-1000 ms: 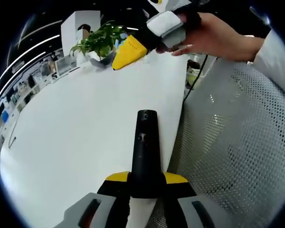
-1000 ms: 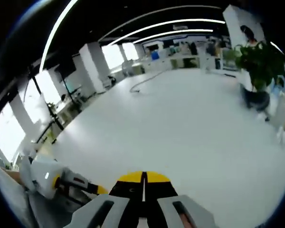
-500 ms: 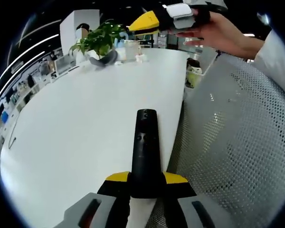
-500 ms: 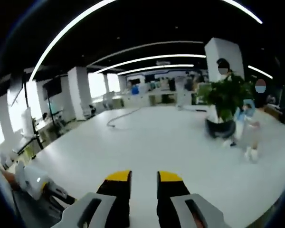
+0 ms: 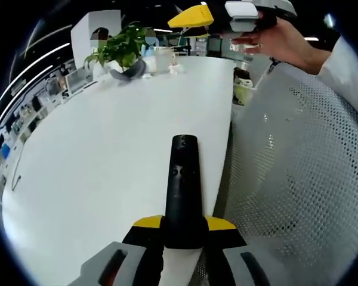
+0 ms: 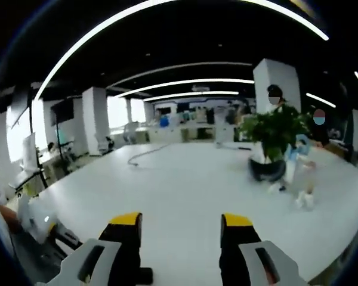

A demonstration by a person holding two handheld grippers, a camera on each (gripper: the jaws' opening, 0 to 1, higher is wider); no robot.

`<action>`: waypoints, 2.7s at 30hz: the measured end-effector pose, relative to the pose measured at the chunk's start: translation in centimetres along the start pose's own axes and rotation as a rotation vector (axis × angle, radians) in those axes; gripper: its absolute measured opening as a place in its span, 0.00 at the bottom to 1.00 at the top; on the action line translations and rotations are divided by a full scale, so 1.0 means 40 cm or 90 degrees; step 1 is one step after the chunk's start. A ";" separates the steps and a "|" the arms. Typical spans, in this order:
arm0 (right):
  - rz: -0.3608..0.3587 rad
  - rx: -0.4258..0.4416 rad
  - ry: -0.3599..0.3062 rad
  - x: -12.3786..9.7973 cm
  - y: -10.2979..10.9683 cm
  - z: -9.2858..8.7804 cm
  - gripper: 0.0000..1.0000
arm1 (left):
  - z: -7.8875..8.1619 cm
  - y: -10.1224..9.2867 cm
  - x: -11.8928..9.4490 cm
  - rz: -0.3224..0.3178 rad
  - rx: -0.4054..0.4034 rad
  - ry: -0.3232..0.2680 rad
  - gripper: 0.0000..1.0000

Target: Press the specified remote control buttons in sequence, fully releasing each button before pressing the next.

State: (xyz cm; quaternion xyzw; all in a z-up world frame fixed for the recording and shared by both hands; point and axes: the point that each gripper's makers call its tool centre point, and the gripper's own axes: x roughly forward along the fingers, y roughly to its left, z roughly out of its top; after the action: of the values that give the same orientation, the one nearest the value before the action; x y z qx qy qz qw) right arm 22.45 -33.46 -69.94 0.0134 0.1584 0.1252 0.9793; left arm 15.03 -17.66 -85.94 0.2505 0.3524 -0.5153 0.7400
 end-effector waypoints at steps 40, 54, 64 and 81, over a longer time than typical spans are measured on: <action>-0.079 -0.029 0.015 0.018 -0.051 -0.036 0.96 | 0.015 0.185 0.016 -0.018 0.056 0.053 0.24; -0.073 -0.031 0.026 0.021 -0.049 -0.044 0.92 | 0.051 0.297 0.022 0.003 0.054 0.060 0.24; -0.072 -0.031 0.035 0.023 -0.048 -0.051 0.90 | 0.091 0.365 0.032 -0.007 0.085 0.061 0.24; -0.090 -0.031 0.047 0.024 -0.064 -0.060 0.90 | 0.142 0.520 0.040 0.004 0.132 0.083 0.24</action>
State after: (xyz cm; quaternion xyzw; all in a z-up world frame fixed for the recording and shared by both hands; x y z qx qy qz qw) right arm 23.22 -35.72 -72.68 -0.0264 0.1917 0.0598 0.9793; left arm 36.40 -15.64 -83.48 0.3596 0.3437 -0.5295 0.6872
